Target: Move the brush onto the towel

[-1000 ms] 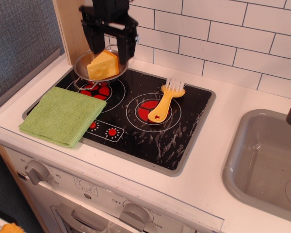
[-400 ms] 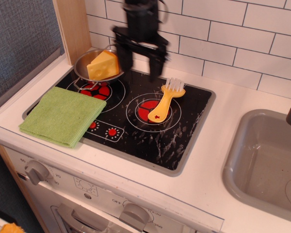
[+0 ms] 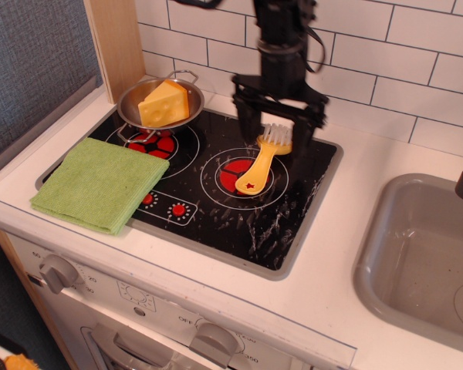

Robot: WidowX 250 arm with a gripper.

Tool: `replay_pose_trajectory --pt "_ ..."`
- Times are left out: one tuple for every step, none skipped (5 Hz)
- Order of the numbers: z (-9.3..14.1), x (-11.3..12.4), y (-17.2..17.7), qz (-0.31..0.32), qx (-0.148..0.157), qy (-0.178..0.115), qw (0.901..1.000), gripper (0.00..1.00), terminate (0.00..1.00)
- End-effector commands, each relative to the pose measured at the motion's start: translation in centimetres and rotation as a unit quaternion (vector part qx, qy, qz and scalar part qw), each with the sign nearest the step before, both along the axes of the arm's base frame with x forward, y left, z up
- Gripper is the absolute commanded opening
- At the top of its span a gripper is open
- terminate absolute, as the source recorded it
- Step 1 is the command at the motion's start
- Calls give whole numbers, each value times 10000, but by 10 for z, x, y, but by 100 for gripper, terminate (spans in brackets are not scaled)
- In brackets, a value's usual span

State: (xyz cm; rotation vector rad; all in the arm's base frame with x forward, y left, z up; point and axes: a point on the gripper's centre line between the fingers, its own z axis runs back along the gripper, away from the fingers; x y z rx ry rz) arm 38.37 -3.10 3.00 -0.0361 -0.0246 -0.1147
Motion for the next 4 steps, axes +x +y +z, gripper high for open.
replay_pose_trajectory --pt "-22 2 -6 -111 1331 404 9902 100 0" --pt "-21 0 -5 -102 1126 377 9929 100 0" --pt "0 -2 4 48 1029 -106 9946 0 0" --pt "19 -5 13 81 772 -418 9961 0 0"
